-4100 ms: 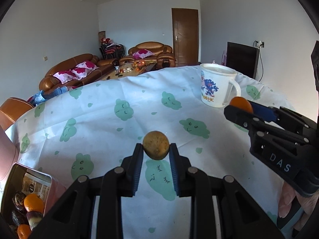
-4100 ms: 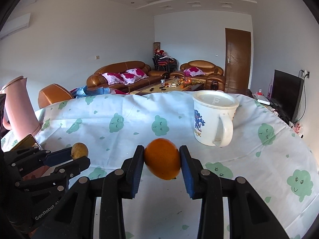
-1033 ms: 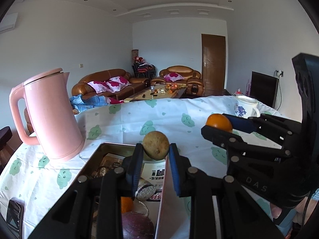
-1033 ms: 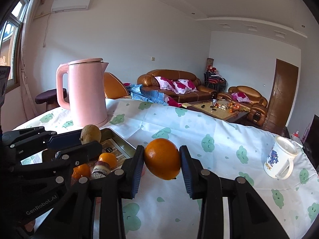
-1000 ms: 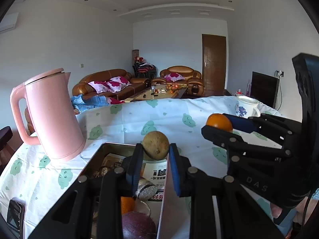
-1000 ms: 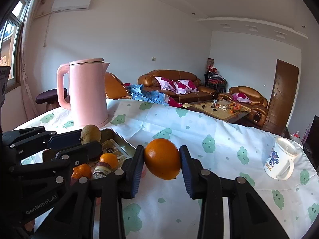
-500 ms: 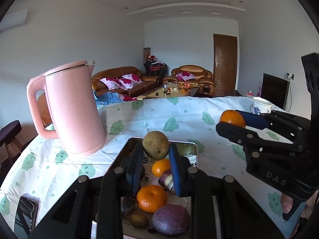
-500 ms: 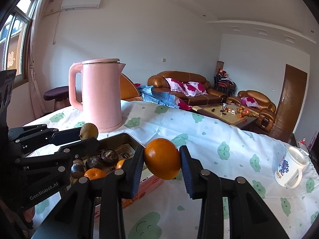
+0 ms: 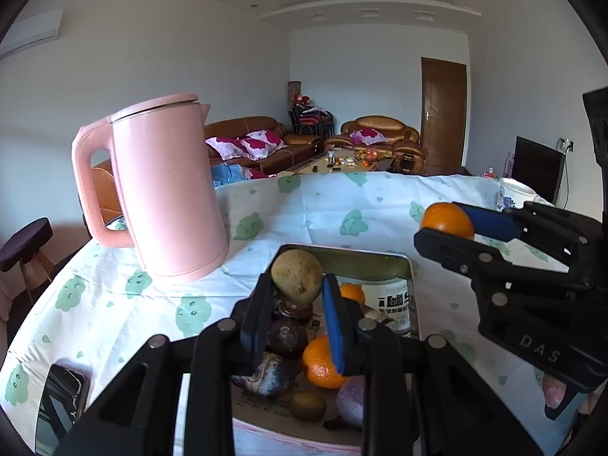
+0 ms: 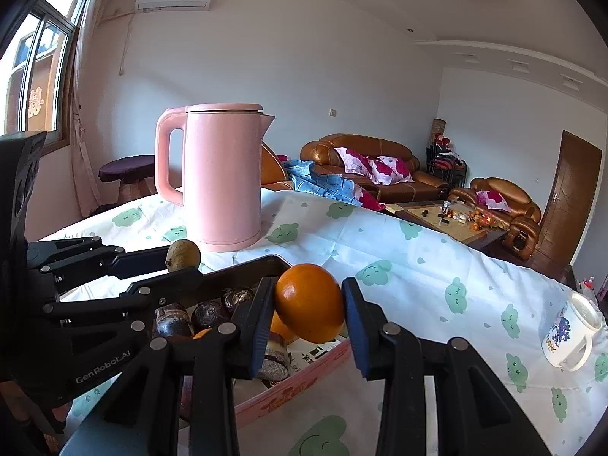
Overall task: Organize fruits
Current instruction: 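Lower the orange into the tin with the right gripper while the left lowers the brown fruit and both open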
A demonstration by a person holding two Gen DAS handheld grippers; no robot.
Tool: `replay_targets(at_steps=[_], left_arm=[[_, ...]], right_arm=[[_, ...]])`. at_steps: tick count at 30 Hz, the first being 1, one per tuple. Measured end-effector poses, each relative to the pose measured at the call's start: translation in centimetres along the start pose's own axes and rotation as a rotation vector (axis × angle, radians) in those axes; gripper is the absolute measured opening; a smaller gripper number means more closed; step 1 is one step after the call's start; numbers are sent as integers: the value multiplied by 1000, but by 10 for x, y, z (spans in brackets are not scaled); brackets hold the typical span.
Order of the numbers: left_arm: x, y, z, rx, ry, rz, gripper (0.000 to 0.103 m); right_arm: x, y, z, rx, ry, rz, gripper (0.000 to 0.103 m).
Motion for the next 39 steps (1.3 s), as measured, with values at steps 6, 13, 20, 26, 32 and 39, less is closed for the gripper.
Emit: replay_targets(at_steps=[6, 13, 20, 26, 32, 39], left_arm=[[-7, 13, -3, 18, 15, 10, 27], [-14, 28, -7, 32, 32, 24, 27], [-22, 34, -10, 38, 54, 28, 27], [-23, 38, -11, 39, 60, 33, 27], [-28, 36, -17, 34, 83, 25, 28], [-38, 33, -25, 33, 128, 10, 28]], right_arm=[[-2, 13, -13, 27, 19, 6, 38], [-3, 24, -27, 47, 39, 7, 38], [-5, 34, -39, 62, 61, 14, 38], [-9, 37, -46, 68, 78, 16, 38], [-20, 41, -56, 91, 130, 7, 38], [-35, 43, -66, 106, 193, 5, 38]])
Point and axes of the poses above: each gripper's, at about its wrist camera, not at the fingertips, and z roughly against the way its jaws point, y to its left, x to its top, the point moved 9 cm from there along -z, roughly the way its jaws point, and after that the axes turned 2 degrees about x, right-handed, at the moved point
